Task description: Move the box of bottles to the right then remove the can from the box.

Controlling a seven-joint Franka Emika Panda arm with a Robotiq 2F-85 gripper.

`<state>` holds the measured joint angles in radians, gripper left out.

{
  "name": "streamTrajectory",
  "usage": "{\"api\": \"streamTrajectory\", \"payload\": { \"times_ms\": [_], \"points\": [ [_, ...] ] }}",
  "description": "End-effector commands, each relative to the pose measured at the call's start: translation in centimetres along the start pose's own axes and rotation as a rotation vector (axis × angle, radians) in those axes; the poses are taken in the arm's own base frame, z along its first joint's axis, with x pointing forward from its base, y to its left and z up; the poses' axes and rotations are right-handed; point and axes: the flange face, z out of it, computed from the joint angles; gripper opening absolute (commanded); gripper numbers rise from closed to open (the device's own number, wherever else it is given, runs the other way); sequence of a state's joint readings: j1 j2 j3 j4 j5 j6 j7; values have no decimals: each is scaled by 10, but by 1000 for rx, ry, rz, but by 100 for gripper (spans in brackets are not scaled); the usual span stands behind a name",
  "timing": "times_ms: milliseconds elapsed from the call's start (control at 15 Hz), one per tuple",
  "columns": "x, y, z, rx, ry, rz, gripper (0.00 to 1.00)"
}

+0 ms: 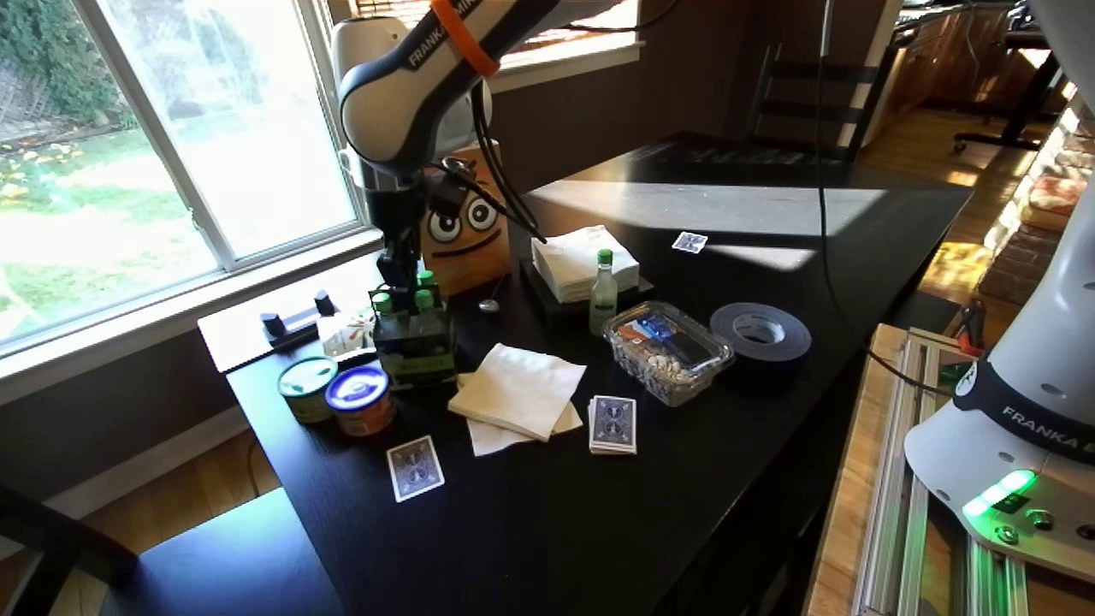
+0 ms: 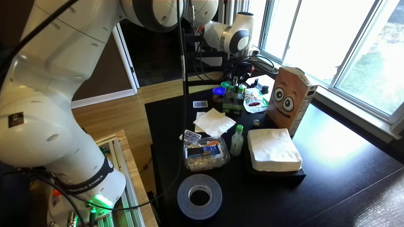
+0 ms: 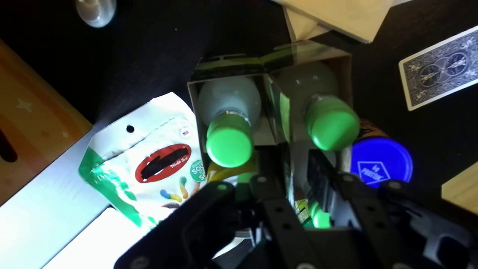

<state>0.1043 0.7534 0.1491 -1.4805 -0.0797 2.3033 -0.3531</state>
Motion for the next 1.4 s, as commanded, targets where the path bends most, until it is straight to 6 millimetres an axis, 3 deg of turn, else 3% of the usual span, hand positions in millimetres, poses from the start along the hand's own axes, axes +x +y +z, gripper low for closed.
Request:
{"api": "streamTrajectory", "payload": {
  "times_ms": [0, 133, 200, 267, 333, 600, 800, 1000, 1333],
  "points": [
    [1, 1, 5, 9, -36, 17, 49],
    [1, -3, 11, 15, -55, 10, 57],
    [2, -6, 14, 19, -57, 6, 52],
    [3, -9, 15, 19, -53, 0, 45],
    [4, -11, 16, 18, -49, -5, 26],
    [7, -12, 22, 2, -39, -7, 0],
    [7, -9, 18, -13, -30, 0, 0],
    [5, -7, -2, -4, -11, 31, 1],
    [-1, -26, -34, -3, -3, -35, 1]
  ]
}}
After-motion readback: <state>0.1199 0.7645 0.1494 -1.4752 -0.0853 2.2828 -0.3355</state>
